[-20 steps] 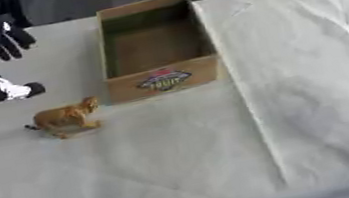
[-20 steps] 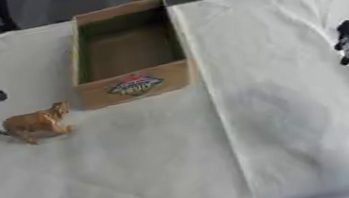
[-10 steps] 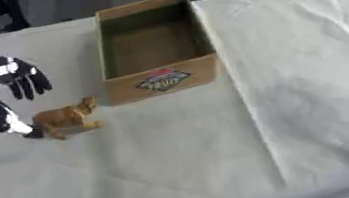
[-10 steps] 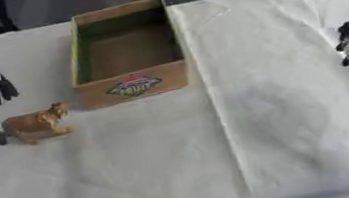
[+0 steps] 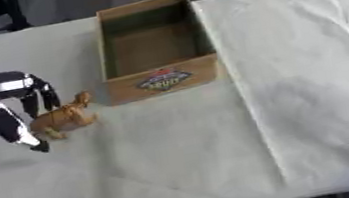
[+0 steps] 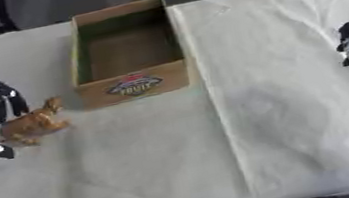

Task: Pick up objects on the table and place them in the box.

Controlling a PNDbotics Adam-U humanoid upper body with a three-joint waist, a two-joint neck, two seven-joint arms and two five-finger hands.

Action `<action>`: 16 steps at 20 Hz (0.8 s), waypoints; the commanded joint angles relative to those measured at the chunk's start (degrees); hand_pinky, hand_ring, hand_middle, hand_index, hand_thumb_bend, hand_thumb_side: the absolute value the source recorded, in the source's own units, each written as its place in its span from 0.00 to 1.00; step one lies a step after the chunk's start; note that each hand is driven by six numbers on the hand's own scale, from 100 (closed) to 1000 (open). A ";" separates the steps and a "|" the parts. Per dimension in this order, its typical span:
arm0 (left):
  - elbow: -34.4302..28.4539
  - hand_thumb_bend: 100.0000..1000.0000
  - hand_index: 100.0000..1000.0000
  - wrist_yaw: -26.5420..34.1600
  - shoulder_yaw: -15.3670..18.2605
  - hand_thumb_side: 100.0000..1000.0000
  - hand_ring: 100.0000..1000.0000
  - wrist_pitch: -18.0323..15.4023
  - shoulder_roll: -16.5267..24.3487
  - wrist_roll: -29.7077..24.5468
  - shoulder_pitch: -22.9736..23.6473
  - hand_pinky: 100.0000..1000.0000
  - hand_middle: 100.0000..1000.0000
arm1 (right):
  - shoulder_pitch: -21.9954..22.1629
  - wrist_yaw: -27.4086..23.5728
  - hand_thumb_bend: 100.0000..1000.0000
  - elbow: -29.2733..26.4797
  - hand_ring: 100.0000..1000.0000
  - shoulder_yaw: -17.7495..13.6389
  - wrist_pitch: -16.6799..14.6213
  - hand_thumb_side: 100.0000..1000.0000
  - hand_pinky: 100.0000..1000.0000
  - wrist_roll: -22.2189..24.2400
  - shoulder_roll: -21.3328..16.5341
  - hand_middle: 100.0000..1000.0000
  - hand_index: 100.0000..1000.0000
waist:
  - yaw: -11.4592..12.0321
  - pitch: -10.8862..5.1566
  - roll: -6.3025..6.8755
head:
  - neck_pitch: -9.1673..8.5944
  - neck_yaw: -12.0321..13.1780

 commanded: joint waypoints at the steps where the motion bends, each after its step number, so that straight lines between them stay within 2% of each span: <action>1: 1.08 0.68 0.69 -2.49 -0.83 0.00 0.56 -0.26 -0.20 1.10 -0.90 0.58 0.55 | -0.44 -0.23 0.00 -1.13 0.48 -0.23 -0.06 0.30 0.32 0.11 -1.48 0.55 0.55 | 0.01 -0.80 -0.08 | 0.34 0.18; 6: 2.55 0.66 0.67 -7.18 -1.04 0.00 0.54 -0.61 -1.47 5.63 -1.39 0.55 0.53 | -0.42 -0.27 0.00 -1.14 0.48 -0.23 -0.06 0.30 0.32 0.11 -1.45 0.55 0.55 | 0.01 -0.78 -0.17 | 0.20 0.19; 12: 3.60 0.65 0.72 -11.13 -1.45 0.00 0.57 0.40 -2.61 12.56 -1.07 0.59 0.58 | -0.40 -0.28 0.00 -1.13 0.48 -0.25 -0.07 0.30 0.32 0.11 -1.44 0.55 0.55 | 0.05 -0.72 -0.30 | 0.09 0.21; 16: 4.16 0.61 0.67 -11.48 -1.96 0.00 0.52 0.47 -2.94 13.17 -0.93 0.52 0.53 | -0.40 -0.32 0.00 -1.16 0.48 -0.22 -0.08 0.30 0.32 0.11 -1.42 0.55 0.55 | 0.09 -0.73 -0.31 | 0.06 0.25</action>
